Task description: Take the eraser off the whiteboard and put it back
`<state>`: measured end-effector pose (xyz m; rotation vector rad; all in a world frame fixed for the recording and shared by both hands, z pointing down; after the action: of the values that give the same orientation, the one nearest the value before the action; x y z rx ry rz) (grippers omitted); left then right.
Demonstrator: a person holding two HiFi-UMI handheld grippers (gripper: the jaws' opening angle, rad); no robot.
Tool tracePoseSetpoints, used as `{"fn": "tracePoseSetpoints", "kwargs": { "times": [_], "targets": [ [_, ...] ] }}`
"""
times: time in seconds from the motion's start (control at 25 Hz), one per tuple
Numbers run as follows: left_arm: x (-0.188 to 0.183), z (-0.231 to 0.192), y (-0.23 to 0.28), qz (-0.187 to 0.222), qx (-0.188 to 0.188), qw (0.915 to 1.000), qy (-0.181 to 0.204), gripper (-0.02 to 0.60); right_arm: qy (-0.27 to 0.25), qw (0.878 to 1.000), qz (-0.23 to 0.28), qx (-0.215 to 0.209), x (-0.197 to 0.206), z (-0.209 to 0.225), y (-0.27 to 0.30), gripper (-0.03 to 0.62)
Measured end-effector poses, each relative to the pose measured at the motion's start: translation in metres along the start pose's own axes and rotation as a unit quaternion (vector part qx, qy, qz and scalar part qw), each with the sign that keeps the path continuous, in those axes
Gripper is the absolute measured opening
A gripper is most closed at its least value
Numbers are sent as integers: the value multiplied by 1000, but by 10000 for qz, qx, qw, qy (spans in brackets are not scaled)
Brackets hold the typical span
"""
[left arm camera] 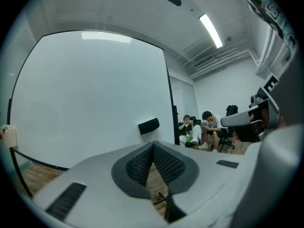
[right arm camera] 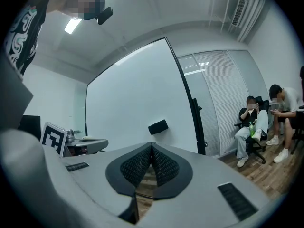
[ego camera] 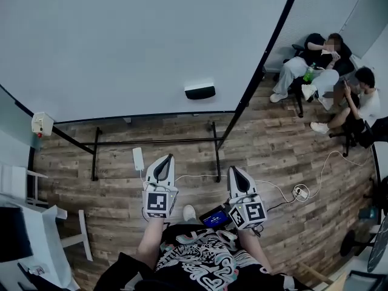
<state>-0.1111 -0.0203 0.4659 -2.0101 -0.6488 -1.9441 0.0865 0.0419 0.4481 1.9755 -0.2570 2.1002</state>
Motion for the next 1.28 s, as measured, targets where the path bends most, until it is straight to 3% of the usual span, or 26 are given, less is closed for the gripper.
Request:
{"fn": "tracePoseSetpoints", "kwargs": {
  "times": [0.68,1.28],
  "targets": [
    [0,-8,41,-46,357,9983,450,29,-13,9994,-12,351,1,9,23,15],
    [-8,-13,55,-37,264,9945,1014,31,-6,9996,106,266,-3,14,42,14]
  ]
}}
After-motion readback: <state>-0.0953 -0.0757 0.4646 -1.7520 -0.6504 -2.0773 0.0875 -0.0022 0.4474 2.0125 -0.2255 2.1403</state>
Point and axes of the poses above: the fingertips, and each gripper's own axes: y forward along the fingers, z to its right, x out of its underside, the point moved 1 cm from there along -y, backward along the fingers, and after that the axes turned 7 degrees about -y, right-handed, at the moved point
